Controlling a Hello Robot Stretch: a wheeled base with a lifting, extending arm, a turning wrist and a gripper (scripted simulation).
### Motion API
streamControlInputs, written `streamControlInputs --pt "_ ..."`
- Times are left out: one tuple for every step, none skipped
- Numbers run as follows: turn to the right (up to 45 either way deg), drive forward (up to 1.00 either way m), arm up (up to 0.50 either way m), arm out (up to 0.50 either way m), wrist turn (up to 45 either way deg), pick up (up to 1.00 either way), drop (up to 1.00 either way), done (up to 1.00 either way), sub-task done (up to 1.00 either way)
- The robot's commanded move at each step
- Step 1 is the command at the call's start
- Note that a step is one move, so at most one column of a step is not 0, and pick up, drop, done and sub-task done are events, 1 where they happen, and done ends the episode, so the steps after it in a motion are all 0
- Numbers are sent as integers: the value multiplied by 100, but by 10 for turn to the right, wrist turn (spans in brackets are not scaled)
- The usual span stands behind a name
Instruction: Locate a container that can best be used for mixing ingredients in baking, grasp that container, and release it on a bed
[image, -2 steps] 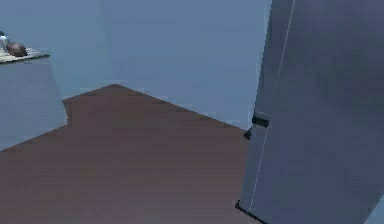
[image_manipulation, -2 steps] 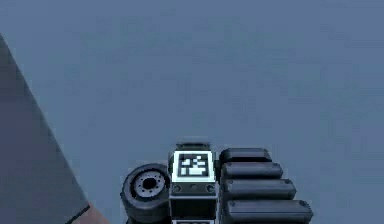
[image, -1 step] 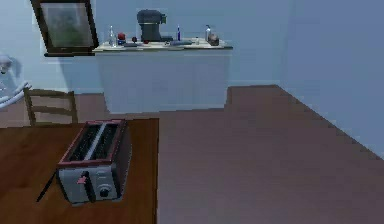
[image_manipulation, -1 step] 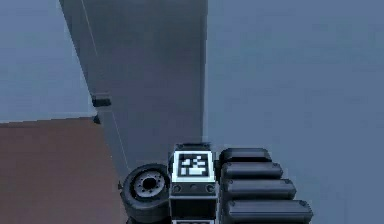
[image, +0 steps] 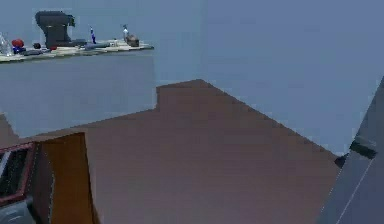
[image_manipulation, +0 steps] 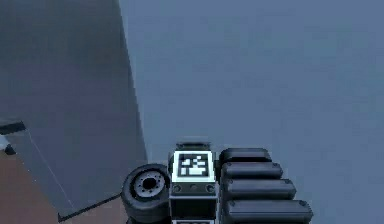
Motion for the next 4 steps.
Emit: streamControlInputs --pt "360 0 0 0 0 0 0 0 0" --pt "0 40 0 0 0 0 0 0 0" --pt "-450 0 0 0 0 0 0 0 0" --pt "-180 0 0 0 0 0 0 0 0"
